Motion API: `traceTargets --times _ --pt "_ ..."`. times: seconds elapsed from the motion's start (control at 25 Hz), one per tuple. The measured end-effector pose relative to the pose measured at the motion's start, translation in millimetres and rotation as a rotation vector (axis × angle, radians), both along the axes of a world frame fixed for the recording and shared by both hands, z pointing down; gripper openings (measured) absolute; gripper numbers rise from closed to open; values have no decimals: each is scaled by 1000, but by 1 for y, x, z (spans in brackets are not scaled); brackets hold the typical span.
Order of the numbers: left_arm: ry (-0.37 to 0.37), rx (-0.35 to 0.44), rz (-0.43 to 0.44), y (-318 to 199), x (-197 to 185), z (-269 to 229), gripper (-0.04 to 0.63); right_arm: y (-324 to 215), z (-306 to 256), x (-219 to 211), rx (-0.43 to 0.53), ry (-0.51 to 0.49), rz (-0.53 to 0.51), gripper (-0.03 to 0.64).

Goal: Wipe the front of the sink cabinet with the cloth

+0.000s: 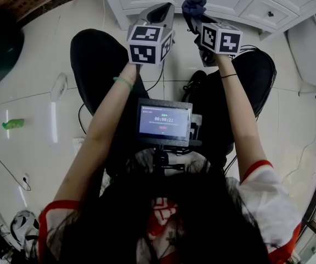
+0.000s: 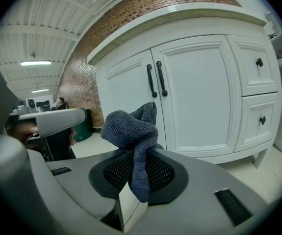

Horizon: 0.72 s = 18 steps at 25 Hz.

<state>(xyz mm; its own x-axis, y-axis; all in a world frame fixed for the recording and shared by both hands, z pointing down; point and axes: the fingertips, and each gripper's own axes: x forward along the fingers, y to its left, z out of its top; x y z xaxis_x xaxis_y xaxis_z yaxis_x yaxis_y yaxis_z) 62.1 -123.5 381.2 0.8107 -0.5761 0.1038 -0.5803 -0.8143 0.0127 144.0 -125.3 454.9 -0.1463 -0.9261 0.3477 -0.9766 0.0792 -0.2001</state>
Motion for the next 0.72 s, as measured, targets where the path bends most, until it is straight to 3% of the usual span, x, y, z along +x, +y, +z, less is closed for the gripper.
traceTargets --times 0.72 --pt "-22 -35 -45 -9 -18 19 32 -7 -7 -25 25 -7 -44 84"
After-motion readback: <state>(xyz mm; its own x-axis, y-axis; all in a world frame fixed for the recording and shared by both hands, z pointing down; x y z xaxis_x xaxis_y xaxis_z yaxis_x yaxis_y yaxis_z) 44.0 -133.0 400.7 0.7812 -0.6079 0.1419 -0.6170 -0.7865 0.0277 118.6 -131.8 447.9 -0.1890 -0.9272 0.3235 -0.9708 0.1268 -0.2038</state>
